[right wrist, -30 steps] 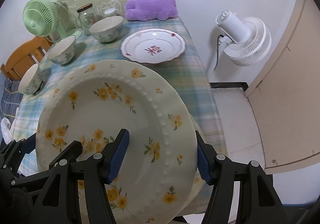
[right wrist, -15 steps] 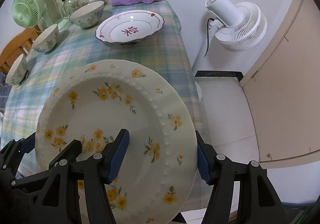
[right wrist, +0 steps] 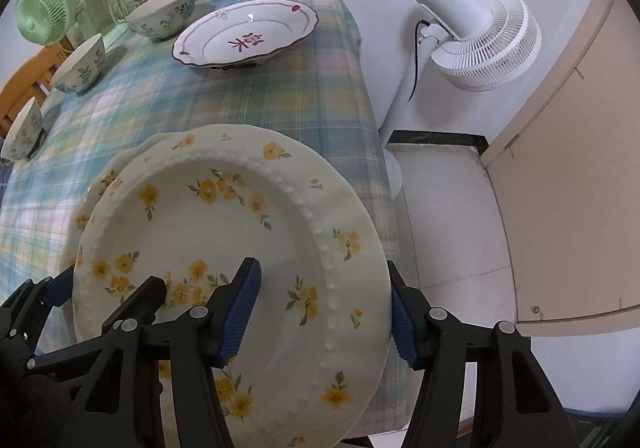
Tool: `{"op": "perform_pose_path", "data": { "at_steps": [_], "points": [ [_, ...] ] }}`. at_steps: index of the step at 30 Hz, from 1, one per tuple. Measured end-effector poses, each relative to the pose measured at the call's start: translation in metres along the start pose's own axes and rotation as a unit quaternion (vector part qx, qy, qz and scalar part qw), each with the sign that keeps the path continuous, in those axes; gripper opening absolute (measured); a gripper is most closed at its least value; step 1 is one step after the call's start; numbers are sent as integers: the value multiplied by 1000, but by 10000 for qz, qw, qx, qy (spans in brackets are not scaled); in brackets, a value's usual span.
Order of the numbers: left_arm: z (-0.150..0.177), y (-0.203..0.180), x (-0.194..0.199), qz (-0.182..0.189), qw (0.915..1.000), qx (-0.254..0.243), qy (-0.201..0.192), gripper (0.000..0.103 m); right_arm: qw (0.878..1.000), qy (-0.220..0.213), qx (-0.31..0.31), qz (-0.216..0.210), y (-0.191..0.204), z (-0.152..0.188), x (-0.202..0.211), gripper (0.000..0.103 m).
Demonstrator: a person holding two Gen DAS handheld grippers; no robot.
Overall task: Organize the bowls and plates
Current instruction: 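Lower the deep plate onto the scalloped plate with both tools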
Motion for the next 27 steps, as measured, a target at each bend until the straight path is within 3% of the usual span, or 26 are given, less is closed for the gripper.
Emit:
{"op": "perform_pose_path", "data": {
  "at_steps": [8,12,18,19,21,27],
  "points": [
    [-1,4,-4,-407,9991,-24,141,84,10000,-10,28,-51,1,-4,-4,54],
    [-6,0,-2,-824,9955,-395,239,84,9998,-33,201,-7,5,-3,-2,54],
    [-5,9,3,-605,9977,-147,262,83,9999,-95,-35,-25,-4,-5,5,53],
    [-6,9,5,-596,9979,-149,220,83,9999,-148,-79,-35,-6,-6,8,43],
    [-7,11,9,-563,9982,-137,159,83,9997,-191,-73,-120,-4,-8,11,35],
    [-7,12,14,-443,9989,-64,141,83,9999,-99,-34,-137,1,-5,6,35]
  ]
}}
Point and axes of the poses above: each gripper's, at about its wrist camera, not at the fingertips, and x roughly against the way its jaws point, y to its left, z to its underside, the point moved 9 cm from there along -x, roughly the way its jaws point, and after that the axes turned 11 degrees about -x, right-handed, at the moved point
